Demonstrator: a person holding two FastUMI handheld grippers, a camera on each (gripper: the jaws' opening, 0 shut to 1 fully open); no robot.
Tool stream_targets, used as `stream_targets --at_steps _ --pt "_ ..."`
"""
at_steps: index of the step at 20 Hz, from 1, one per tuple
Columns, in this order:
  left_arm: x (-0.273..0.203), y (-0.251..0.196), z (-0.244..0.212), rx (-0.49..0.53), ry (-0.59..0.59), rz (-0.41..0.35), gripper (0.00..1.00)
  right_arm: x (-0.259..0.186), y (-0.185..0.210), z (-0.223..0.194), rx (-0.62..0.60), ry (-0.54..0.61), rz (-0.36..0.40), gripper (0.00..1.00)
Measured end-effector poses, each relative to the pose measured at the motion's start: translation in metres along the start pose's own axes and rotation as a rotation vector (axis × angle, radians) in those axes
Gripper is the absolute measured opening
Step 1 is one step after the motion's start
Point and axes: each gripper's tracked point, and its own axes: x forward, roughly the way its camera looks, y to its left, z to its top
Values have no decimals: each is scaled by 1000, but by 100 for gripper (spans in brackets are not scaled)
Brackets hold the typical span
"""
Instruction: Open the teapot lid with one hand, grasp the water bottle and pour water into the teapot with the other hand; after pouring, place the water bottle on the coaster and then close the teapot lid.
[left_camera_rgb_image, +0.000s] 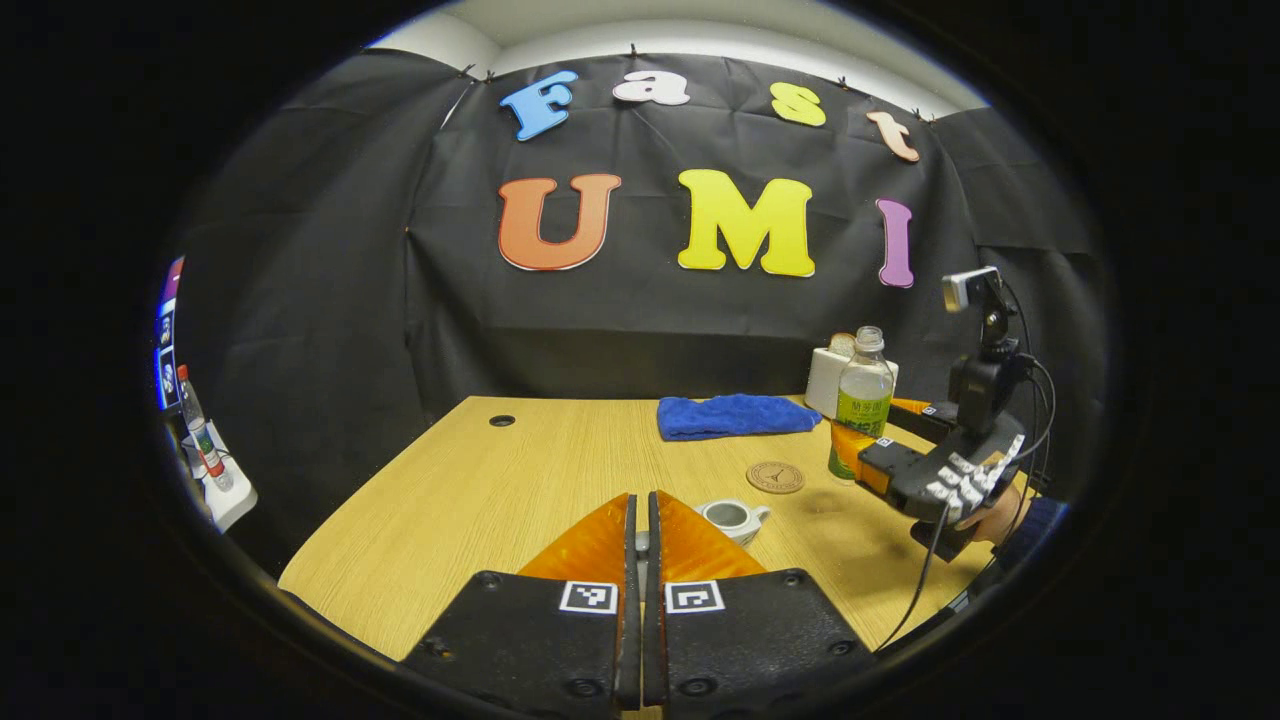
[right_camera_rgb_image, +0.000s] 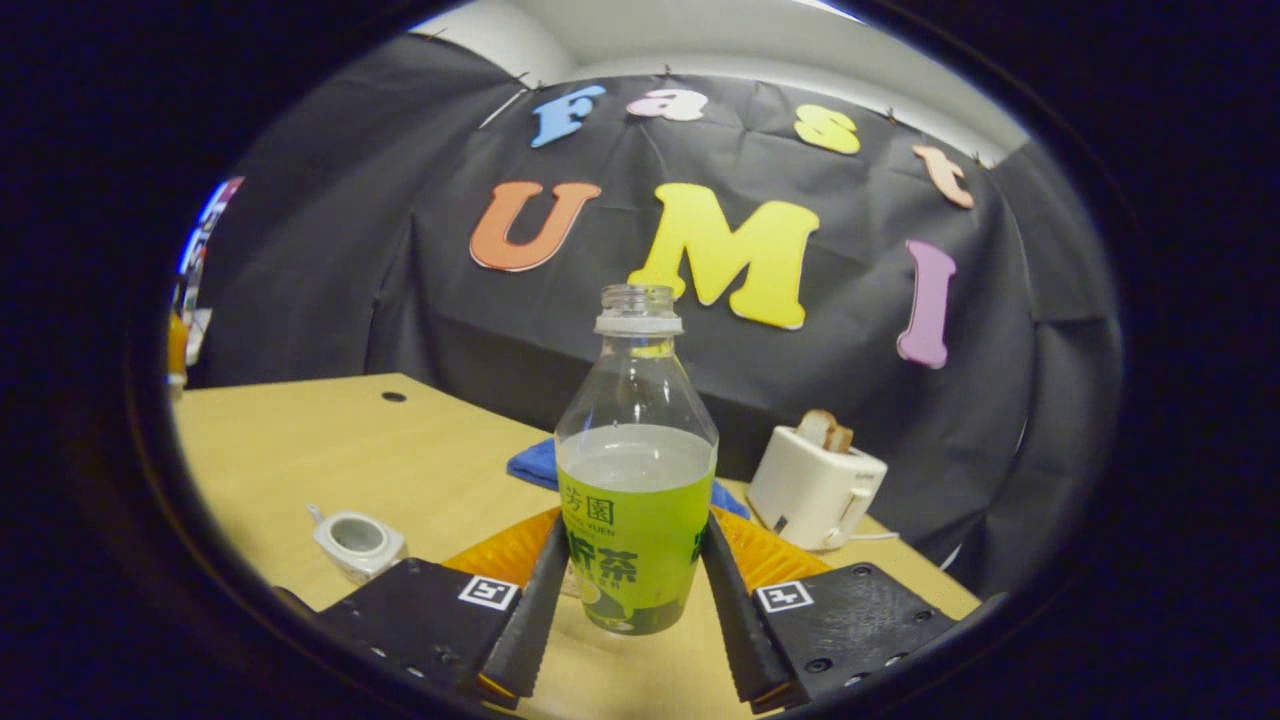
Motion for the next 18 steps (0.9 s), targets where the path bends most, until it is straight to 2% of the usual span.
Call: stream_targets --at_steps 2,6,7,12,18 --pt "1 -1 -2 1 5 0 4 9 -2 -1 92 23 33 71" --pt "4 0 -7 13 16 6 4 29 -3 3 166 33 52 71" --pt "5 -1 -6 13 18 6 4 35 -1 4 170 32 56 73" --pt "7 -5 -6 -32 11 -13 4 72 2 -3 174 51 60 71" --pt "9 7 -5 -49 4 12 4 107 17 -27 164 89 63 71"
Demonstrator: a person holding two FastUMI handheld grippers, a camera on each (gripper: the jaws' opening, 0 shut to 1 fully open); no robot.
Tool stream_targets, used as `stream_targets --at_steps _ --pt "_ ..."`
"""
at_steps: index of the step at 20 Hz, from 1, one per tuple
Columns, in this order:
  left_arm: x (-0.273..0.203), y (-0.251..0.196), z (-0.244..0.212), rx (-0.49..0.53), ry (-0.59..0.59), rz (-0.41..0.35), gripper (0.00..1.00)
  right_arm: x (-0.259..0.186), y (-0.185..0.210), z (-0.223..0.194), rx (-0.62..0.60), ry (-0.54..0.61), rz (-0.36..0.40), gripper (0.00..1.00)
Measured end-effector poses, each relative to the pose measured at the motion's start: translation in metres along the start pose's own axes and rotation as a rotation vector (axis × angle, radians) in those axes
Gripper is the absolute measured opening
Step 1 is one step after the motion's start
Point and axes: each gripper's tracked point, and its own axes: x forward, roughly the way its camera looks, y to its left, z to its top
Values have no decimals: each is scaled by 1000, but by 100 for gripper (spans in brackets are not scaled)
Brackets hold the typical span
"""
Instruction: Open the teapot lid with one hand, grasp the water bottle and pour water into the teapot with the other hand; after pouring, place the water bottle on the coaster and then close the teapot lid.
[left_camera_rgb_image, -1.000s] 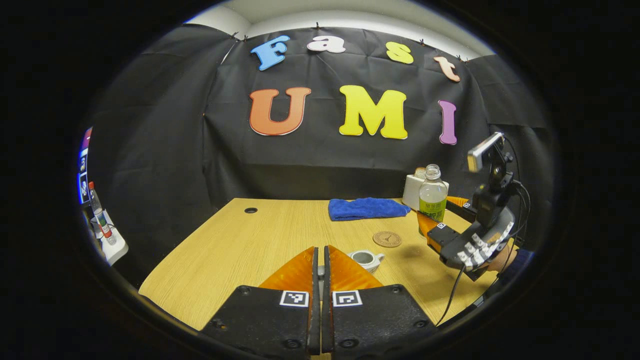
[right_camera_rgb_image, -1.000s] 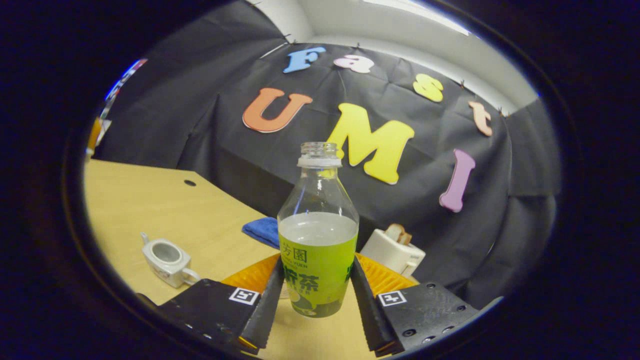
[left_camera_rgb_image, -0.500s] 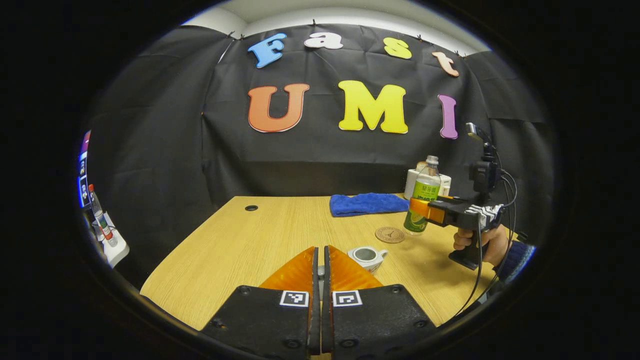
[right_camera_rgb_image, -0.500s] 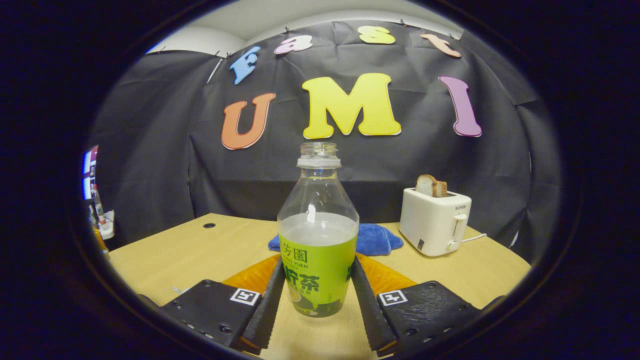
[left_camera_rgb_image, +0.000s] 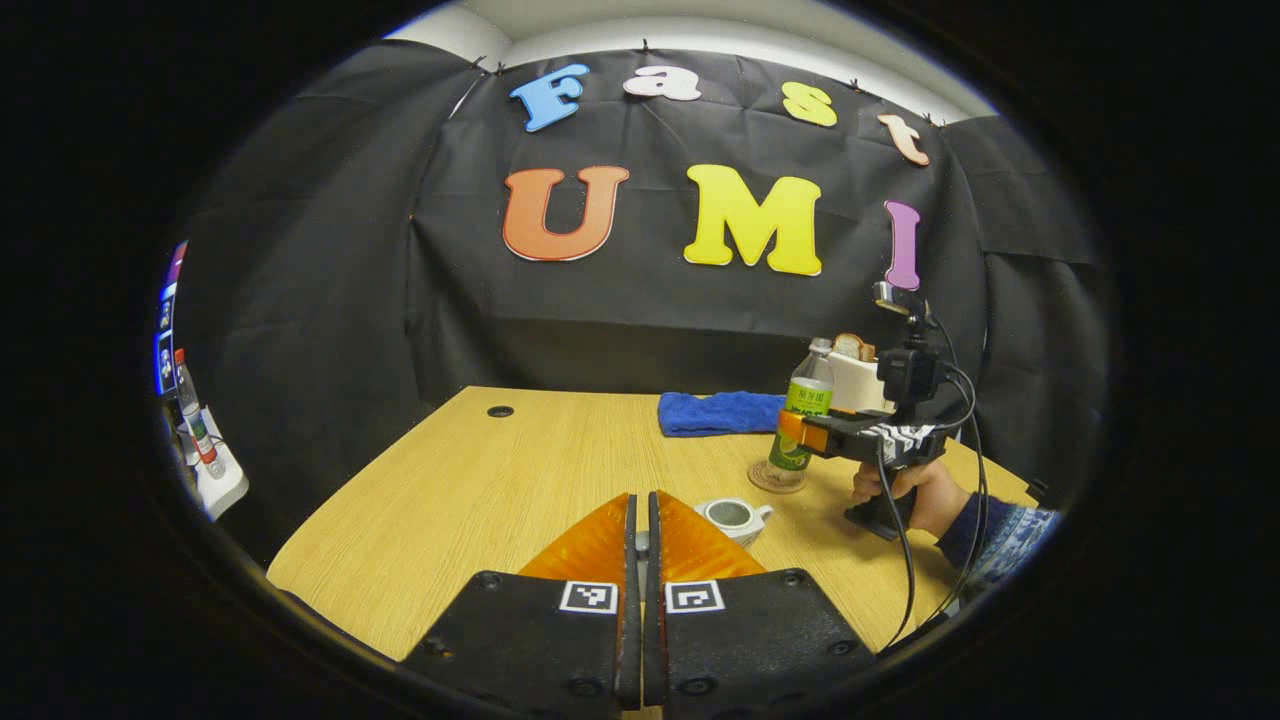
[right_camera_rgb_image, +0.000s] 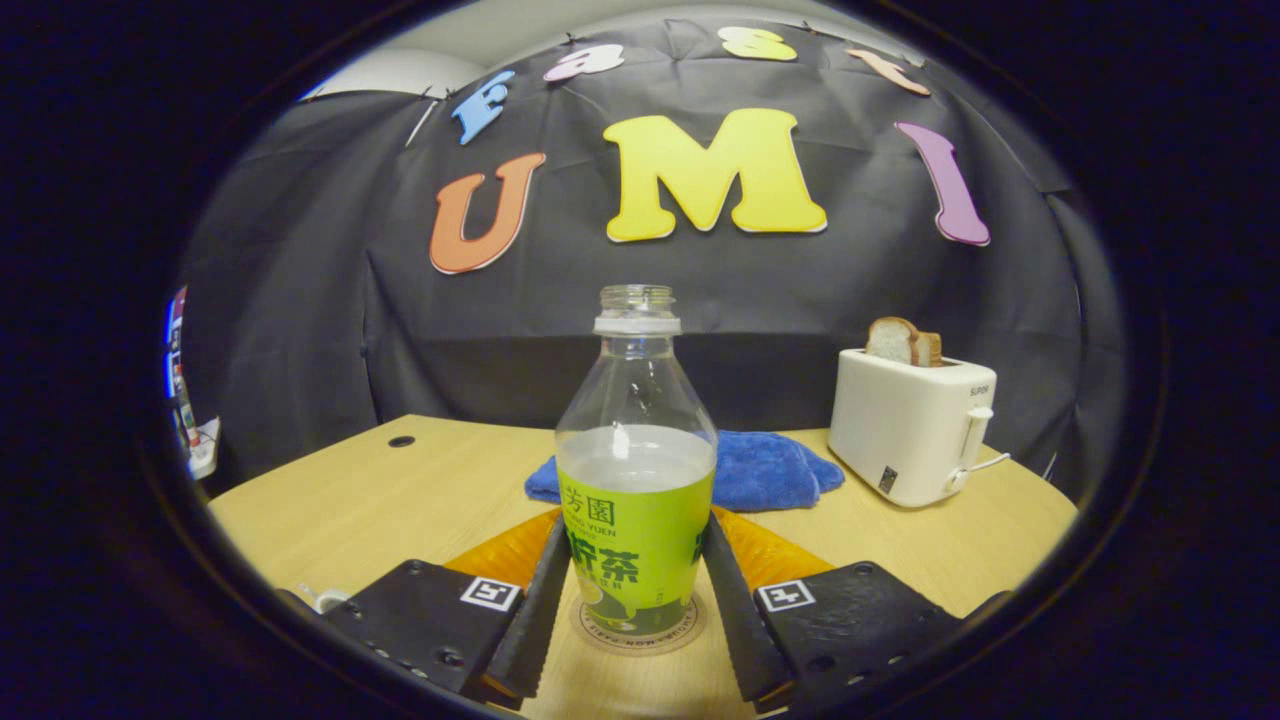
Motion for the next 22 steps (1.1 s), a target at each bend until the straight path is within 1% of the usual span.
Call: stream_targets --at_steps 3,4,8,9,10,11,12,13,15,17,19,22 --pt "2 5 -5 -15 11 12 4 6 3 -4 -23 7 1 72" --pt "2 6 -5 -18 14 18 4 7 6 -5 -19 11 15 72" --pt "0 7 -2 -22 6 28 4 -2 4 3 -26 -1 -1 76" --pt "0 5 1 -19 -2 25 4 -7 4 8 -28 -11 -5 85" --pt "-2 3 3 -17 -10 22 4 -12 5 12 -26 -16 -3 87" --pt "-3 2 4 -19 -14 22 3 -18 6 17 -26 -23 5 89" --pt "-2 1 5 -18 -17 20 4 -26 7 22 -32 -33 13 89" --pt "-3 -2 6 -13 -19 16 4 -35 7 28 -42 -47 21 93" --pt "-3 -5 7 -3 -25 7 4 -56 6 40 -52 -78 37 93" --pt "-3 -3 10 -2 -30 16 4 -79 0 50 -60 -105 39 93" --pt "-2 -2 10 8 -37 26 4 -101 -14 56 -52 -124 16 93" --pt "-2 -5 9 15 -39 36 4 -133 -43 56 -72 -127 -54 94"
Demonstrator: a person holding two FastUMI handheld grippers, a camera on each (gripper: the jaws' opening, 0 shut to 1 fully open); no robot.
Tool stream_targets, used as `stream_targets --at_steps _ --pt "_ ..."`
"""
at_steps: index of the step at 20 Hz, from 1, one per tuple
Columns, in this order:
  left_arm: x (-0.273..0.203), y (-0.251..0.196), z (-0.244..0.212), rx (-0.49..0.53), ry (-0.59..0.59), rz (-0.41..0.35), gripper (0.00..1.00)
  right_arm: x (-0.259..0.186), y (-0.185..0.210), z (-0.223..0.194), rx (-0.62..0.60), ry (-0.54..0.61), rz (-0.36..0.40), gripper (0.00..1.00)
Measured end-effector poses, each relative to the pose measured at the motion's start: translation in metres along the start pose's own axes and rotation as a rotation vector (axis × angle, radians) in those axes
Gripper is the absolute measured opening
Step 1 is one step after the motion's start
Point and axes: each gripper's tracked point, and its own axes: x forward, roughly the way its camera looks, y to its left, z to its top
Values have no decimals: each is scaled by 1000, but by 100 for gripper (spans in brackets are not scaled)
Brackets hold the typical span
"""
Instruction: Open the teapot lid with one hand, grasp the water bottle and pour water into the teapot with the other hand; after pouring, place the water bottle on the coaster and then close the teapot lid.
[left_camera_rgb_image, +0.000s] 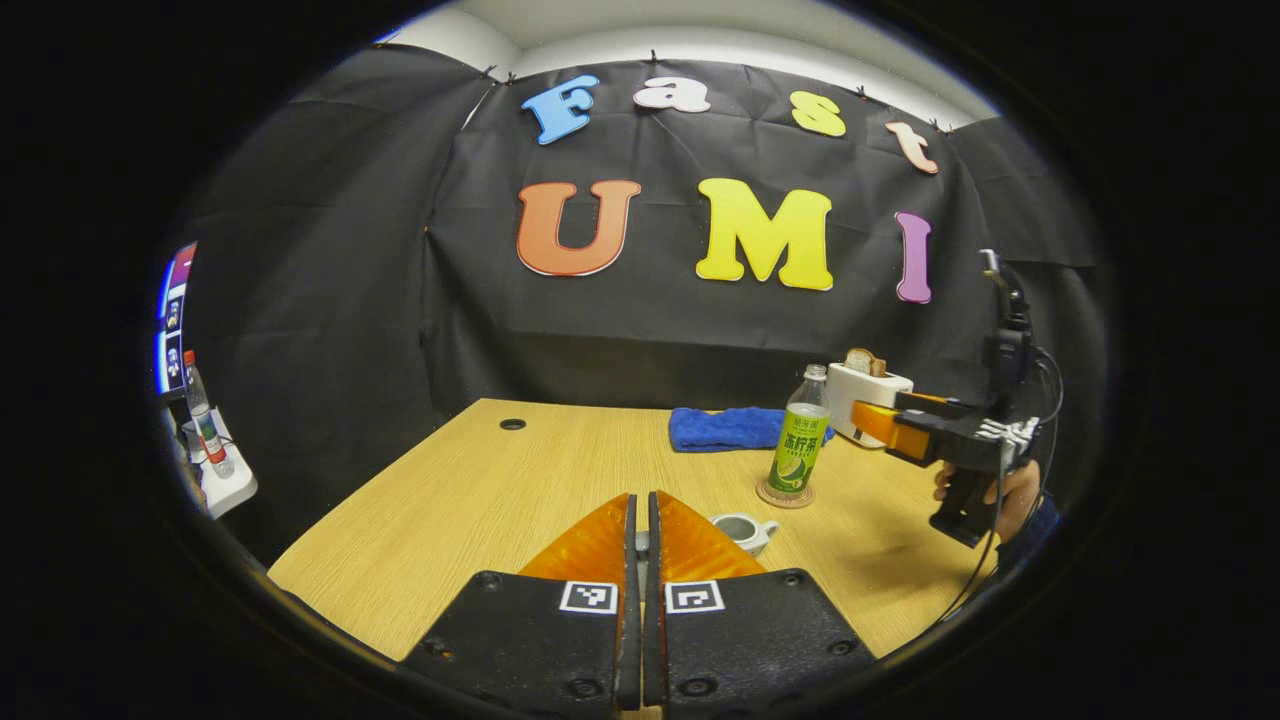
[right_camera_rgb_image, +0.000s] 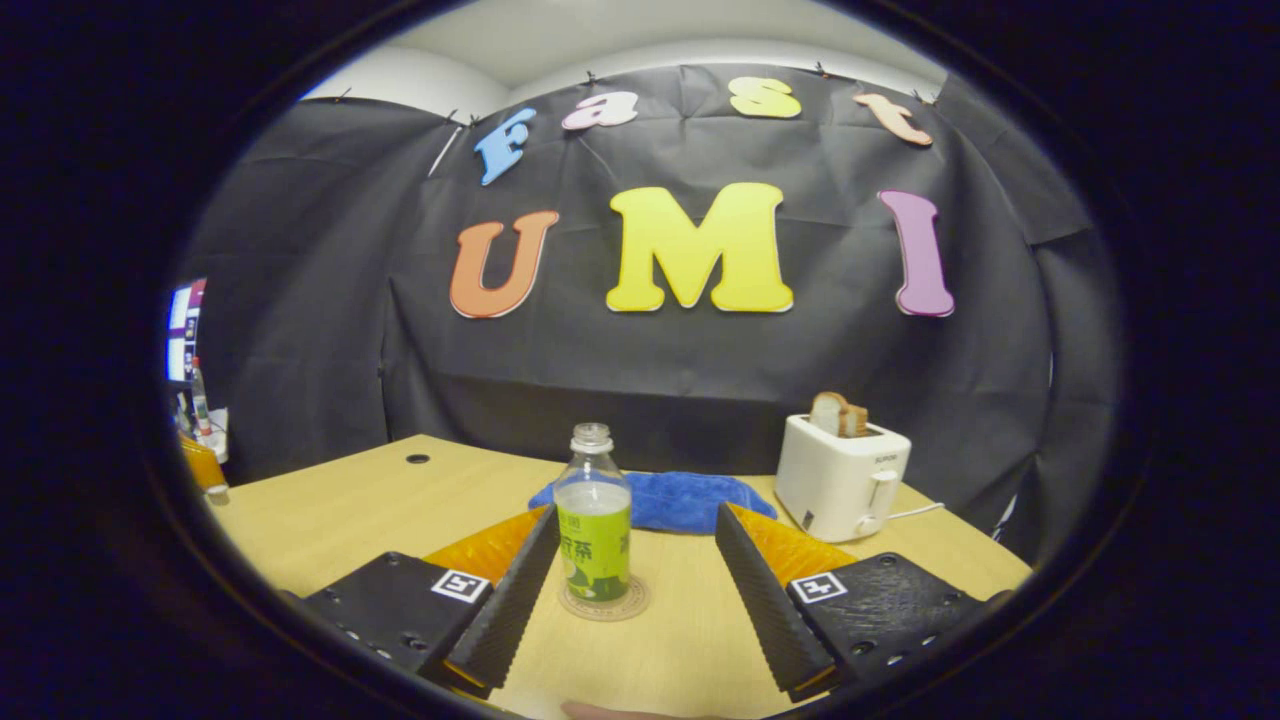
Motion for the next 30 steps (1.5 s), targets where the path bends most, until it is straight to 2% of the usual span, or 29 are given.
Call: stream_targets --at_steps 5,8,10,13,15,18,22,26,28,30 --pt "5 -11 -2 39 -8 18 4 -60 -41 8 -66 -29 -27 94" --pt "9 -26 -4 43 -10 -5 3 -87 -61 10 -47 -44 -64 94" --pt "9 -32 -3 61 -24 -4 4 -100 -65 11 -62 -70 -62 94" --pt "11 -38 3 79 -52 14 4 -111 -74 16 -61 -82 -64 94" --pt "13 -41 5 93 -71 28 4 -117 -87 19 -62 -73 -97 94" --pt "22 -54 6 87 -100 10 4 -127 -102 26 -85 -93 -126 95" --pt "45 -63 5 87 -111 10 4 -139 -103 21 -64 -104 -78 95" --pt "77 -82 4 65 -130 -33 4 -139 -111 14 -51 -93 -65 95" --pt "92 -95 -2 48 -124 -61 4 -138 -121 11 -42 -80 -87 93" --pt "104 -100 -13 64 -109 -57 4 -138 -125 11 -36 -80 -92 95"
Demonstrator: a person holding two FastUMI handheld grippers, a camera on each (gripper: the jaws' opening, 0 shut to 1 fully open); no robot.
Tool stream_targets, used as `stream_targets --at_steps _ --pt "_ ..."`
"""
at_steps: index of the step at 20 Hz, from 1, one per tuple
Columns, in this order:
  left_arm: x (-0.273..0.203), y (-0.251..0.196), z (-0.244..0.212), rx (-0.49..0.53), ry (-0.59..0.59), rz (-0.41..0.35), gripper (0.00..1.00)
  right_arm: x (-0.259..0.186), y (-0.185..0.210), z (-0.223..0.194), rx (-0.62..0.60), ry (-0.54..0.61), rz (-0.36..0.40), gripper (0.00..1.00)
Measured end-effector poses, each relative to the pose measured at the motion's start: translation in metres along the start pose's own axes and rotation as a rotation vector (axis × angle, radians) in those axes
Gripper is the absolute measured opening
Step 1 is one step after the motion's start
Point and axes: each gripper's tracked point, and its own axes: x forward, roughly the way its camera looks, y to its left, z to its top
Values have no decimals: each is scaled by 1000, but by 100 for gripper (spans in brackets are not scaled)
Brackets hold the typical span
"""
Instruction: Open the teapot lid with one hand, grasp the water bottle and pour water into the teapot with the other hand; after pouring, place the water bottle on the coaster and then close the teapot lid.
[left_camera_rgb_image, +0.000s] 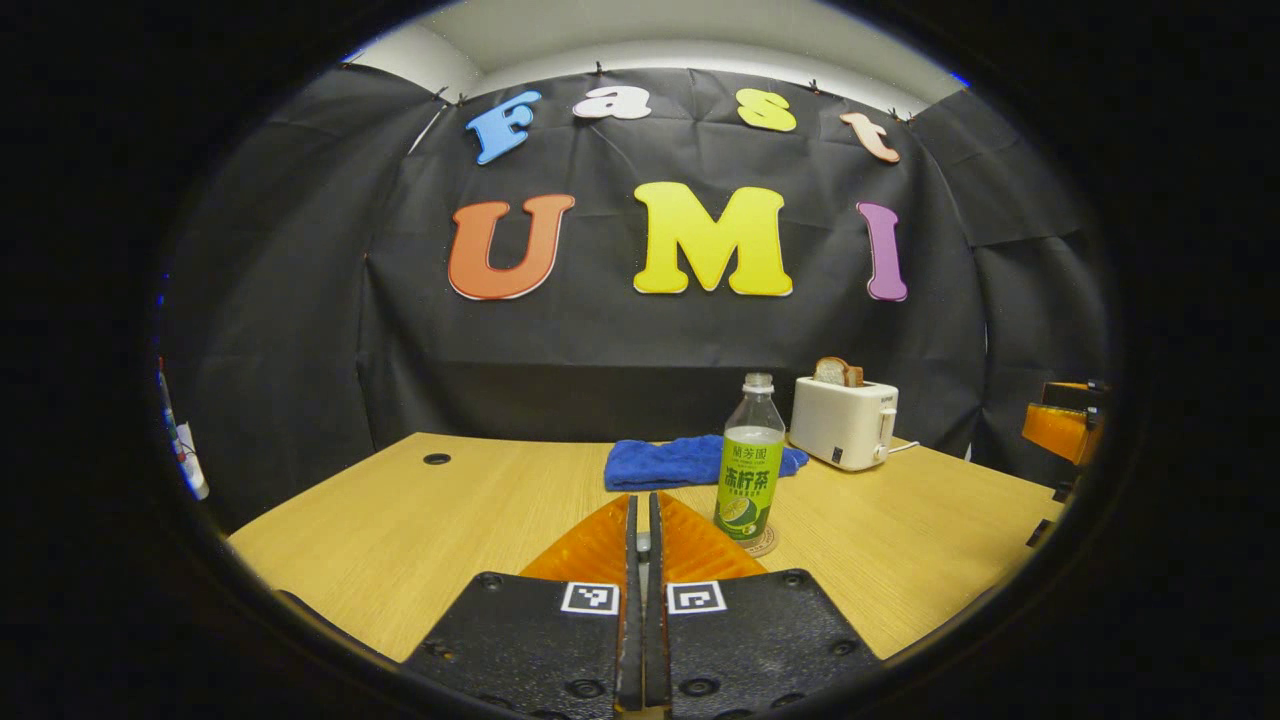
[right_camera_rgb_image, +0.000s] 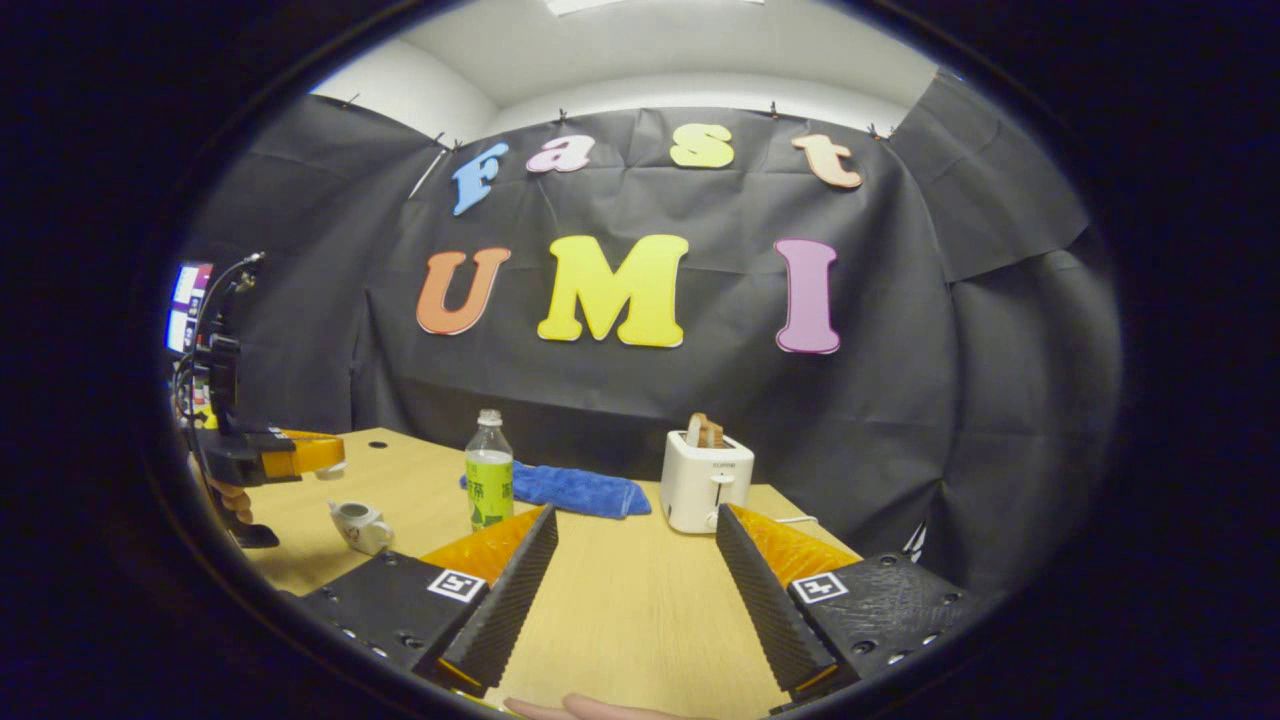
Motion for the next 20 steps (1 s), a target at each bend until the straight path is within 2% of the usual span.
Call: stream_targets --at_steps 4,10,20 --pt "13 3 -21 35 8 22 4 1 -9 -3 1 3 -6 97" --pt "24 14 -55 -10 76 55 4 4 -6 -8 -10 18 -1 95" --pt "27 15 -64 21 79 73 6 5 -2 -11 -12 35 2 97"
